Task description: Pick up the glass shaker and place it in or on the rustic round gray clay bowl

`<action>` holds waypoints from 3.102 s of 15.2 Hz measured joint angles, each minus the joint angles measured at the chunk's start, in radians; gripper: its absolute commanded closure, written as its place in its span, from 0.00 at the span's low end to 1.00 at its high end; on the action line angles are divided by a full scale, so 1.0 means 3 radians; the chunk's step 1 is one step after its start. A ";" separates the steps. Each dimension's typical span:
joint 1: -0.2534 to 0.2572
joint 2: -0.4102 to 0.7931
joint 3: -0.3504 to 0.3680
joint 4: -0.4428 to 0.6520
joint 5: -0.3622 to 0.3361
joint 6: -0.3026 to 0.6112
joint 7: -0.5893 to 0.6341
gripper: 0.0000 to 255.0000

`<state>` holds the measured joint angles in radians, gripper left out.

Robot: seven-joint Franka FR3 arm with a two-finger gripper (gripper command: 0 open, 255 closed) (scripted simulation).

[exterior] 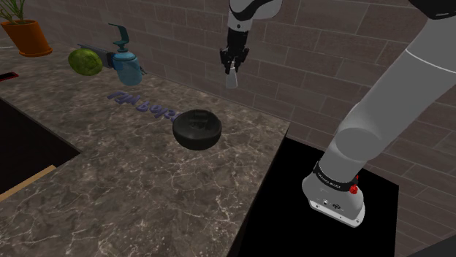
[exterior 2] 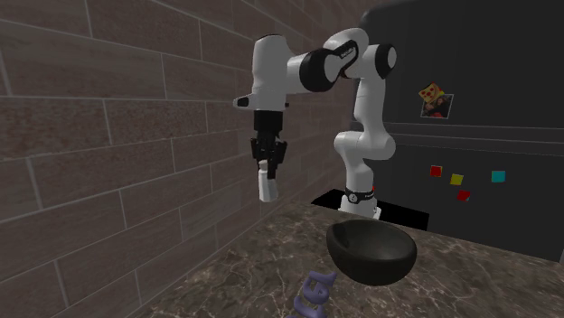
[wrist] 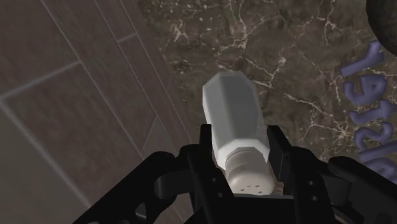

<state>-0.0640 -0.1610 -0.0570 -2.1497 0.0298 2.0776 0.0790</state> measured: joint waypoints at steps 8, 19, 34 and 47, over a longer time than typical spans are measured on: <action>0.0013 -0.0077 0.0022 0.0249 -0.0008 -0.0325 0.0046 1.00; 0.0351 -0.0372 0.0552 0.0073 0.0044 -0.0420 0.0884 1.00; 0.0655 -0.0297 0.1093 0.0037 0.0094 -0.0290 0.1704 1.00; 0.0659 -0.0164 0.1128 -0.0395 0.0075 0.0270 0.1729 1.00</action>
<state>0.1338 -0.2104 0.2813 -2.2681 0.0523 2.1586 0.5978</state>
